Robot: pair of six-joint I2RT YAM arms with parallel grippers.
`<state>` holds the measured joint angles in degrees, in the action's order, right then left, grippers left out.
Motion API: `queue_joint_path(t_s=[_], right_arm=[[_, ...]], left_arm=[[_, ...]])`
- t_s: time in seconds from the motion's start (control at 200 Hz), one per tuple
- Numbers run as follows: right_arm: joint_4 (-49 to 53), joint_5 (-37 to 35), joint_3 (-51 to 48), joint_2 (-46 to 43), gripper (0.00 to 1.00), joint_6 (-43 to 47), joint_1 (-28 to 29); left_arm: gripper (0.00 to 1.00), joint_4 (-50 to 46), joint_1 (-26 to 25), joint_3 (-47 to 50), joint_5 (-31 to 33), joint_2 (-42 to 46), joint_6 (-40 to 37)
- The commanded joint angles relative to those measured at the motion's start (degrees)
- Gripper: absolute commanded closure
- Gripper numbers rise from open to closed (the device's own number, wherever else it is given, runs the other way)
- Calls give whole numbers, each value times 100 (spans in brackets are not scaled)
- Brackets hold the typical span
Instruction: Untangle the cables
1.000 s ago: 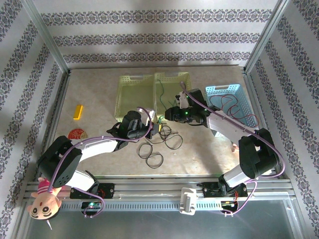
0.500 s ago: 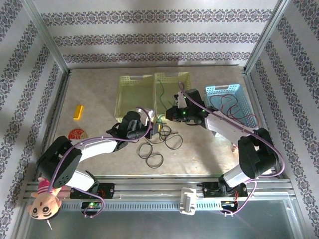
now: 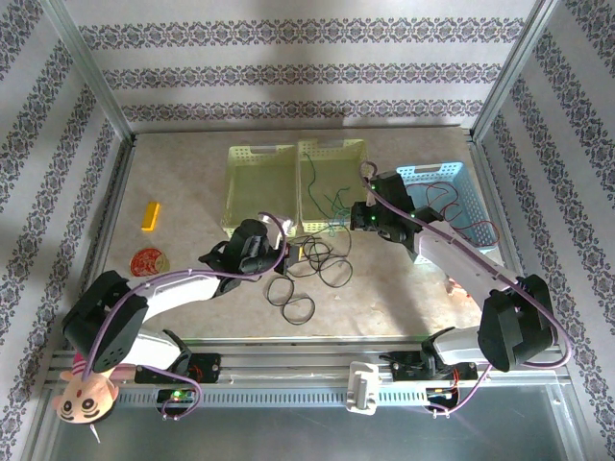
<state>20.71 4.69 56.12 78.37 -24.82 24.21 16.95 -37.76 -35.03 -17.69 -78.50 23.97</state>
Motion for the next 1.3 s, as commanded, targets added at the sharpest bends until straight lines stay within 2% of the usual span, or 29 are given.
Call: queue_joint_path(t_s=[0.0,0.125,0.185,0.235,0.335,0.47,0.525,0.595,0.745,0.889,0.969,1.074,1.239,1.294], right_arm=[[443,-218,63,-193,100,410,-12],[403,523,-60,-294,100,471,-8],[423,719,-105,-326,100,511,5],[491,611,-148,-372,100,522,23],[640,-52,-288,-558,100,400,-30],[827,-789,-535,-925,100,-25,-485],[892,-1018,-642,-1081,100,-192,-693],[998,-1282,-748,-1242,100,-351,-944],[1101,-1582,-900,-1530,100,-580,-1327],[437,-836,-945,-1736,98,-498,-1349],[-10,-421,-888,-1680,97,-580,-1300],[-620,5,-628,-1233,97,-729,-1104],[-1053,334,284,49,97,-747,-686],[-1143,443,555,436,91,-777,-631]], left_arm=[[100,-381,14,-90,132,257,-269],[93,-779,14,-415,-139,143,-543],[94,-864,14,-499,-152,122,-618],[97,-846,9,-499,-47,173,-655],[100,-676,23,-350,694,490,-542],[100,-981,36,-174,2304,846,-207],[100,-977,58,-37,2560,957,-141],[100,-885,76,123,2440,1080,-120],[100,-661,84,307,1682,1135,-172],[100,-407,85,301,916,1006,-208],[100,-331,76,242,728,877,-234],[100,-192,81,175,636,729,-233],[100,-231,74,-26,561,589,-217],[100,-266,75,-89,556,611,-219]])
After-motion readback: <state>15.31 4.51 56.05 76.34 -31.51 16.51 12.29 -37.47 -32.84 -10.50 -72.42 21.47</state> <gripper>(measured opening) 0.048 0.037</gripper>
